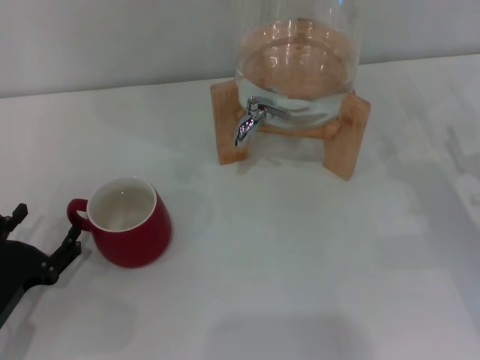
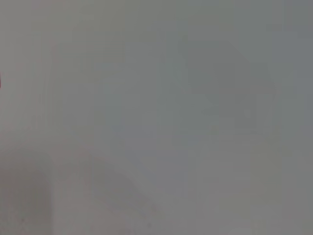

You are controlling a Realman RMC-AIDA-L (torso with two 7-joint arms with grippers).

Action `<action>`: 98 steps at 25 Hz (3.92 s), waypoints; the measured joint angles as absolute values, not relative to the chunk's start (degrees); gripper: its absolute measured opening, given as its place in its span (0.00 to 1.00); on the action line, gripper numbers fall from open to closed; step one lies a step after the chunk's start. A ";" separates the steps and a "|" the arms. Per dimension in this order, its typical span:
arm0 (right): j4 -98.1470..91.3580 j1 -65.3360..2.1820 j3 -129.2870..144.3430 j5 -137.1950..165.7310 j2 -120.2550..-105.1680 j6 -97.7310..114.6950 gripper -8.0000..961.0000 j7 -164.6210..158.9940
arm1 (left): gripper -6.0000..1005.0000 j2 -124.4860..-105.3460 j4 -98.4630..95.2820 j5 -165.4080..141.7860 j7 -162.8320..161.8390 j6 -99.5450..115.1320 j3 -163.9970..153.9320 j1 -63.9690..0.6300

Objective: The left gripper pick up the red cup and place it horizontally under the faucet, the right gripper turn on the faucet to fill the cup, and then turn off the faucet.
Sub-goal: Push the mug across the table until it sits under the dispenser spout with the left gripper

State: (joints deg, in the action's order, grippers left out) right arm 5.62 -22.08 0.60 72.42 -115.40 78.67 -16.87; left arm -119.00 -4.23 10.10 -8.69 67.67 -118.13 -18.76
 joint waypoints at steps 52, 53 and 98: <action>5.66 -21.79 0.61 72.42 -115.40 79.45 0.76 -16.88 | 0.88 -119.00 -4.13 10.34 -5.38 66.98 -117.89 -21.64; 5.68 -21.79 0.61 72.42 -115.40 79.46 0.76 -16.87 | 0.88 -119.01 -4.14 10.32 -5.02 66.38 -117.93 -21.77; 5.78 -21.62 0.70 72.42 -115.49 80.07 0.76 -16.87 | 0.87 -119.09 -4.12 10.42 -4.57 65.84 -117.95 -22.33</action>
State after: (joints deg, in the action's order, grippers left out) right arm 5.78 -21.62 0.70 72.42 -115.49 80.07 -16.87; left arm -119.09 -4.12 10.42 -4.57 65.83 -117.95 -22.33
